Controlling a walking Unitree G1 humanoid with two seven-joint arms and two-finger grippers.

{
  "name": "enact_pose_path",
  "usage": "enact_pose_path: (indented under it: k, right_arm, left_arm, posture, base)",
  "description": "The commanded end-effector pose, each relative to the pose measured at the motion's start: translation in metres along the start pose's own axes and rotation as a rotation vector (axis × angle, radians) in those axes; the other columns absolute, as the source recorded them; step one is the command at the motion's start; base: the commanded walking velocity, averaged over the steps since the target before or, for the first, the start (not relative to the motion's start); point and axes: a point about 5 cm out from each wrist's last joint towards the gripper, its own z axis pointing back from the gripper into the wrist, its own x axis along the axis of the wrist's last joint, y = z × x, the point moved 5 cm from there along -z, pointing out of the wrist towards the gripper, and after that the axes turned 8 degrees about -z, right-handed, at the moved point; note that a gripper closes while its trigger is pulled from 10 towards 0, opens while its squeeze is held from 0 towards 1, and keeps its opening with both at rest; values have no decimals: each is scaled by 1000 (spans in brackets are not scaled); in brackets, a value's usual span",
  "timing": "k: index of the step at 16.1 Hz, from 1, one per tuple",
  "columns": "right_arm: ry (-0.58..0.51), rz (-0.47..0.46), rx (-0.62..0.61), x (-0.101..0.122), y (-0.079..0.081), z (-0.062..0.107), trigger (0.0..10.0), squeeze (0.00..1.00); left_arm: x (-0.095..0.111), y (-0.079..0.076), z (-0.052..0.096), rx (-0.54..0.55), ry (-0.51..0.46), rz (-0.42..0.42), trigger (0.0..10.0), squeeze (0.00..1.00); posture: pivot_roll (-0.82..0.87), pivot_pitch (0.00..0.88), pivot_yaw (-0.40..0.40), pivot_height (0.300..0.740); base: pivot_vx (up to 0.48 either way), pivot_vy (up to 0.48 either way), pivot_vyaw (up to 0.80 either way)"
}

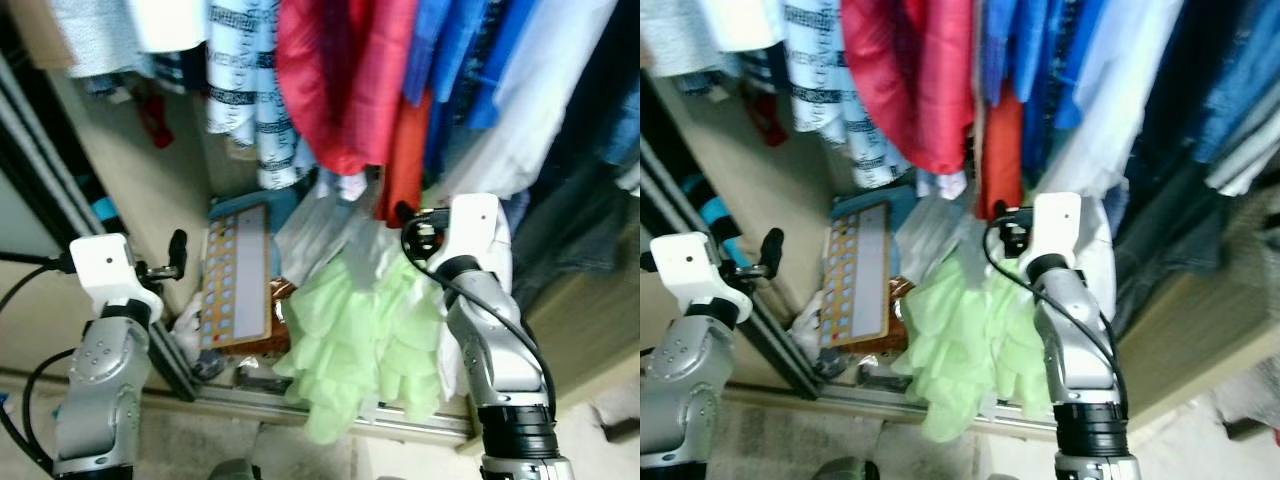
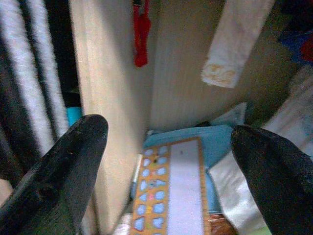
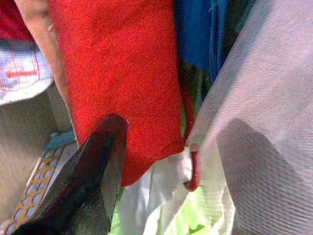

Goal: Clean up the room

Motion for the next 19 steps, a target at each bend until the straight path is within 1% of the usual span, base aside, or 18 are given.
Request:
enact_pose_path:
  k: [1,2,3,4,5,6,7,8,9,11,12,13,15,17,19]
  right_arm:
    - [14,8,-5,-3,-4,0,10000,0]
    - [20,-4,-13,-3,-7,-3,10000,0]
    - [12,17,-11,0,-12,-1,10000,0]
    - [32,27,-42,-6,-23,7,10000,0]
    - [58,44,-66,-13,-30,13,10000,0]
    - [65,71,-71,-16,-32,19,10000,0]
    - [58,43,-79,-23,-33,30,10000,0]
    - [59,-27,-72,-27,-29,34,10000,0]
    - [54,-6,-77,-26,-27,34,10000,0]
    - [25,-8,-79,-21,-22,33,10000,0]
    - [13,7,-103,-20,-24,34,10000,0]
    - [9,6,-113,-20,-25,37,10000,0]
    - [6,19,-120,-19,-26,37,10000,0]
    - [6,46,-87,-15,-23,33,10000,0]
    - [-15,51,-41,-8,-15,25,10000,0]
  left_arm:
    - [-7,-8,-1,-28,20,-3,10000,0]
    - [-9,-11,-3,-43,28,-9,10000,0]
    - [-11,-15,-2,-62,35,-13,10000,0]
    - [-19,-12,5,-61,73,4,10000,0]
    - [-23,-13,11,-86,66,-19,10000,0]
    - [-28,-14,16,-102,84,-32,10000,0]
    - [-39,-17,27,-141,119,-71,10000,0]
    - [-42,-22,28,-156,125,-76,10000,0]
    - [-42,-25,26,-160,125,-68,10000,0]
    - [-39,-38,19,-204,104,-74,10000,0]
    - [-36,-41,14,-217,87,-81,10000,0]
    - [-37,-39,11,-216,105,-77,10000,0]
    - [-36,-41,9,-236,100,-82,10000,0]
    - [-33,-49,5,-240,90,-54,10000,0]
    - [-31,-50,5,-215,76,-90,10000,0]
  posture:
    - [9,0,-11,740]
    - [5,0,-12,740]
    - [7,0,-14,740]
    - [11,0,-13,740]
    - [10,0,-10,740]
    - [8,0,-5,740]
    - [-1,0,11,740]
    - [-16,0,33,740]
    - [-31,0,50,740]
    - [-56,0,84,740]
    - [-74,0,100,740]
    - [-89,0,109,740]
    - [-99,0,108,740]
    - [-95,0,81,740]
    - [-68,0,60,740]
  base:
    - [0,0,0]
    - [0,0,0]
    - [0,0,0]
    - [0,0,0]
    - [0,0,0]
    - [0,0,0]
    - [0,0,0]
    - [0,0,0]
    - [0,0,0]
    - [0,0,0]
    - [0,0,0]
    - [0,0,0]
    - [0,0,0]
    - [0,0,0]
    - [0,0,0]
